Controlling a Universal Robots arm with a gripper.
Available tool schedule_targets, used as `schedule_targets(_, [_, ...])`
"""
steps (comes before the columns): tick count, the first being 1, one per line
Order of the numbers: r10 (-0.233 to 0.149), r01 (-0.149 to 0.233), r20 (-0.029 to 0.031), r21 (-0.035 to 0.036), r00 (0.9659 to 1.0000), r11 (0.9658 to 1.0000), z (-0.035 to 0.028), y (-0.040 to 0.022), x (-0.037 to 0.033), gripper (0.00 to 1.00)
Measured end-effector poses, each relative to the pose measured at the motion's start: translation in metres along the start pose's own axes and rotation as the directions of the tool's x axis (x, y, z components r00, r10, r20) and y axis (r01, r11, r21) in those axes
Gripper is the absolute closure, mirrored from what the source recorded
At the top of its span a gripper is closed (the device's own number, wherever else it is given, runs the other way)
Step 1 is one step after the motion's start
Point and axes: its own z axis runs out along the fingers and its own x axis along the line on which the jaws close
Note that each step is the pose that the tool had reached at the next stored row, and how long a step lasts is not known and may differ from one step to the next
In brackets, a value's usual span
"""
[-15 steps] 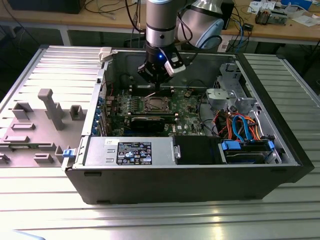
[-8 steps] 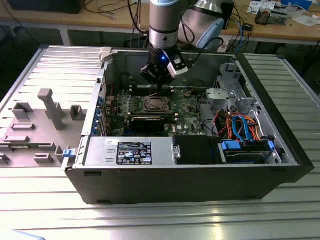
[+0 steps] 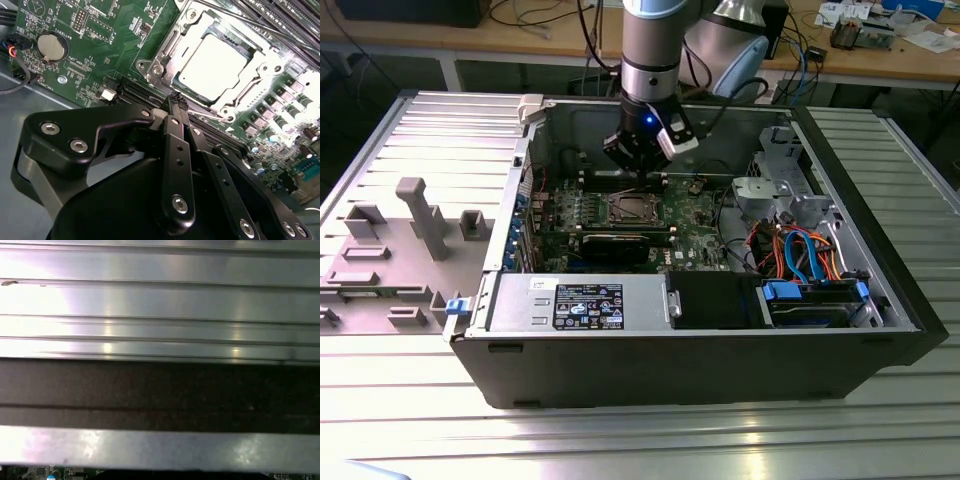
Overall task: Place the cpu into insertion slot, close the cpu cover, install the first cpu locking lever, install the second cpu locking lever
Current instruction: 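Install the first cpu locking lever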
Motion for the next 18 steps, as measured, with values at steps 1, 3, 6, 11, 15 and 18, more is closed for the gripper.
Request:
schedule_targets(1, [0.001,-0.001,-0.0005,0.0,1.0,1.0,0.0008,0.0,-0.0006,0.89])
schedule_targets(3, [0.001,-0.001,-0.0015,-0.0001,1.0,1.0,0.0018,-0.0001,-0.0015,0.89])
schedule_targets(6, [0.002,-0.002,-0.0031,-0.0001,1.0,1.0,0.0032,-0.0002,-0.0032,0.89])
schedule_targets(11, [0.003,-0.003,-0.0035,0.0,1.0,1.0,0.0042,-0.0003,-0.0038,0.89])
schedule_targets(15, [0.005,-0.005,-0.0035,-0.0002,1.0,1.0,0.0057,-0.0003,-0.0043,0.89])
schedule_targets(18, [0.006,-0.006,-0.0043,-0.0001,1.0,1.0,0.0081,-0.0004,-0.0059,0.89])
